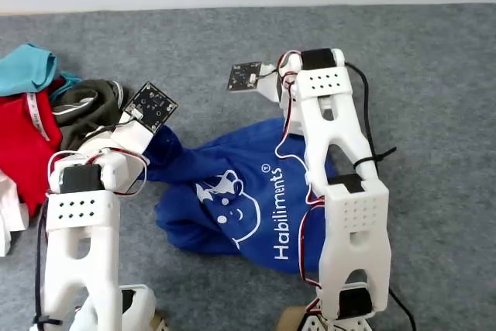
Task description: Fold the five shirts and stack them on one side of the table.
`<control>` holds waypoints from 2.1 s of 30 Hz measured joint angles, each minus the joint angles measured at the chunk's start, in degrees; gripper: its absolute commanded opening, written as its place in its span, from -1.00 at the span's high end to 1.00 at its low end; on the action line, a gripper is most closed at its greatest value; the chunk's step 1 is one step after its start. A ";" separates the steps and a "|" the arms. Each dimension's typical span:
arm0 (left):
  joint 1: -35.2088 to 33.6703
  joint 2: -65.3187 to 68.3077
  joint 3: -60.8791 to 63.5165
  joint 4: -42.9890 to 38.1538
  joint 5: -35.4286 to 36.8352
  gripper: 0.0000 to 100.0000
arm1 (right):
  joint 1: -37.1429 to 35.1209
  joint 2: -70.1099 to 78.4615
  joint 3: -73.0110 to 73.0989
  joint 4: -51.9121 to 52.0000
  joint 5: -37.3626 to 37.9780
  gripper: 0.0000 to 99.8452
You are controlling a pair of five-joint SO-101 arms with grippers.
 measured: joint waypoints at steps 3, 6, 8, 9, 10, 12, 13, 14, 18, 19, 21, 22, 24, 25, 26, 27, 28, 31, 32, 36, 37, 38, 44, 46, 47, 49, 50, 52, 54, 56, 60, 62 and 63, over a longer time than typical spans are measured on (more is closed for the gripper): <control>0.00 0.00 0.00 0.00 0.00 0.99 | 0.00 1.23 0.00 0.00 0.88 0.85; 0.00 0.00 0.00 0.00 0.00 0.99 | -0.09 1.67 0.00 0.00 2.81 0.92; 0.00 0.00 0.00 0.00 0.00 0.99 | -0.09 1.67 0.00 0.00 3.34 0.95; 0.00 0.00 0.00 0.00 0.00 0.99 | 0.00 1.67 -0.53 0.00 3.52 0.97; 0.00 0.00 0.00 0.00 0.00 0.99 | 0.00 1.76 -1.58 0.00 3.60 0.98; 0.00 0.00 0.00 0.00 0.00 0.99 | 0.00 1.76 -3.96 0.00 3.60 0.98; 0.00 0.00 0.00 0.00 0.00 0.99 | 0.00 1.76 -5.27 0.09 3.60 0.98; 0.00 0.00 0.00 0.00 0.00 0.99 | 0.00 1.76 -6.51 0.18 3.60 0.98; 0.00 0.00 0.00 0.00 0.00 0.99 | 0.09 1.76 -13.54 3.96 4.48 0.98; 0.00 0.00 0.00 0.00 0.00 0.99 | 0.00 1.76 -15.38 5.10 4.57 0.98; 0.00 0.00 0.00 0.00 0.00 0.99 | 0.00 1.76 -18.73 6.86 4.66 0.98; 0.00 0.00 0.00 0.00 0.00 0.99 | 0.00 1.76 -20.13 7.47 4.66 0.98; 0.00 0.00 0.00 0.00 0.00 0.99 | 0.00 1.76 -22.15 7.65 4.66 0.98; 0.00 0.00 -0.26 0.00 0.00 0.99 | 0.00 1.76 -23.38 7.65 4.66 0.98; 0.00 0.00 -1.05 0.00 0.00 0.99 | 0.09 1.76 -24.62 7.65 4.66 0.98; 0.00 0.00 -2.29 0.09 0.00 0.99 | 0.18 1.76 -26.37 7.74 4.66 0.98; 0.00 0.00 -3.60 0.18 0.00 0.99 | 0.53 1.76 -28.13 7.74 4.66 0.98; -1.32 0.00 -9.85 0.97 2.29 0.99 | 1.32 1.41 -32.97 7.74 4.66 0.98; -1.67 0.00 -12.22 1.14 3.60 0.99 | 1.76 0.88 -34.46 7.74 4.66 0.98; -2.46 0.09 -23.30 1.23 9.23 0.99 | 3.25 -3.87 -39.30 7.74 4.66 0.98; -2.46 0.09 -26.37 1.23 10.37 0.99 | 3.78 -5.36 -40.35 7.74 4.66 0.98; -2.46 0.09 -29.27 1.23 11.25 0.99 | 4.31 -6.77 -41.23 7.74 4.48 0.98; -0.70 0.00 -44.22 1.23 12.75 0.99 | 8.62 -16.44 -42.90 7.82 0.09 0.98; 0.53 0.00 -47.12 1.23 12.75 0.99 | 10.29 -19.34 -43.08 8.00 -1.67 0.98; 1.23 0.00 -48.35 1.23 12.92 0.99 | 11.16 -20.66 -43.08 8.00 -2.64 0.98; 2.64 0.00 -51.60 1.32 12.92 0.99 | 12.66 -23.12 -43.08 8.00 -4.22 0.98; 3.34 0.00 -53.54 1.32 12.92 0.99 | 13.45 -24.18 -43.08 8.00 -4.92 0.98; 4.57 0.00 -57.76 1.32 12.84 0.99 | 14.77 -26.02 -43.16 8.00 -6.42 0.98; 6.33 0.00 -61.36 1.32 10.99 0.99 | 16.00 -27.43 -43.16 8.00 -7.82 0.98; 8.09 0.09 -63.74 1.32 8.44 0.99 | 17.23 -28.84 -42.20 8.00 -9.23 0.98; 8.62 2.11 -67.96 1.32 6.51 0.99 | 19.69 -32.35 -38.07 8.00 -13.45 0.98; 8.44 2.29 -70.68 1.32 6.24 0.99 | 20.04 -35.08 -36.22 8.00 -15.30 0.98; 8.44 2.29 -72.26 1.32 6.24 0.99 | 20.04 -36.92 -35.43 8.00 -16.26 0.98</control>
